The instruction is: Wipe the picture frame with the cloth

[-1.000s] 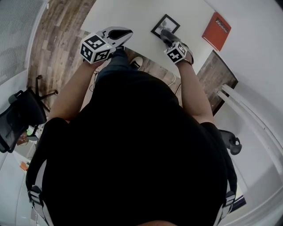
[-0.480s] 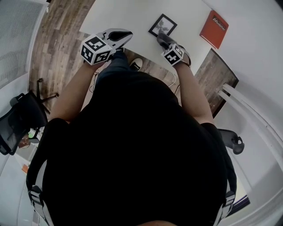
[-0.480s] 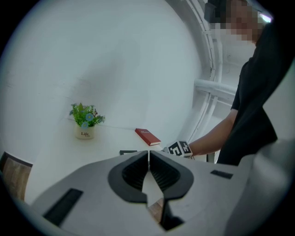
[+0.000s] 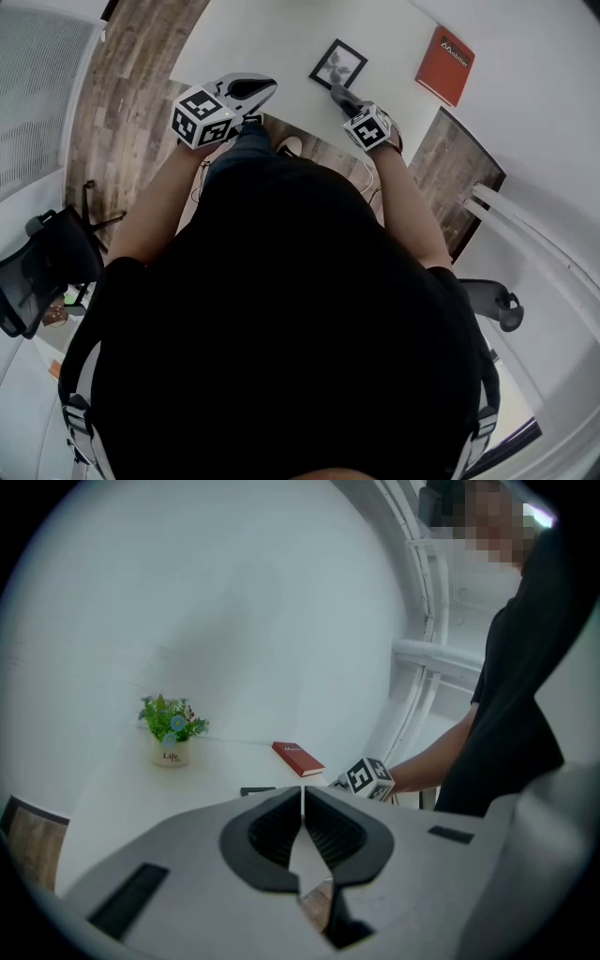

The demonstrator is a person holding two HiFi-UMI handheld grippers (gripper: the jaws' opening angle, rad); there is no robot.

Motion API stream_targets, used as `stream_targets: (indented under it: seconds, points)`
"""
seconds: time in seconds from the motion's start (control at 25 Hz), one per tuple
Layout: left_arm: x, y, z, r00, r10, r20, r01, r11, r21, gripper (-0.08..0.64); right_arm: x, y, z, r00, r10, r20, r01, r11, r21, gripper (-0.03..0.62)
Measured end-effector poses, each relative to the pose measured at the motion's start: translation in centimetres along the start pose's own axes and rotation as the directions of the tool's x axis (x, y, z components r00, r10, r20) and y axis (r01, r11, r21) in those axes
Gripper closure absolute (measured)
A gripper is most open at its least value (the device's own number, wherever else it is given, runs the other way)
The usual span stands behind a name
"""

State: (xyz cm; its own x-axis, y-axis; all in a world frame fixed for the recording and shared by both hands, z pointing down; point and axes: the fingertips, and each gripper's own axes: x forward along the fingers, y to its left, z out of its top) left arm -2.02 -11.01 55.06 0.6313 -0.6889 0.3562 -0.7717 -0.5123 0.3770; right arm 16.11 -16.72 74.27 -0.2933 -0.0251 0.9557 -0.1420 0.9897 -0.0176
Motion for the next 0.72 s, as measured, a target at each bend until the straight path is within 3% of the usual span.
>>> stream_targets:
  seconds: [0.4,0.72]
  points:
    - [0.2,-0.8,1.2,1.0,-0.015,-0.012,0.015,1.0,0.024,0.54,-3.5,-1.9,1.2,0.995,-0.032,0.091,0.025,0.997,0.068,0.546]
    - [0.4,-1.3,2.4,0.999,-0.041,-0.022,0.042,0.998,0.05,0.54,-7.7,-4.3,3.1,0.971,-0.127,0.2,0.099,0.985,0.145,0.548]
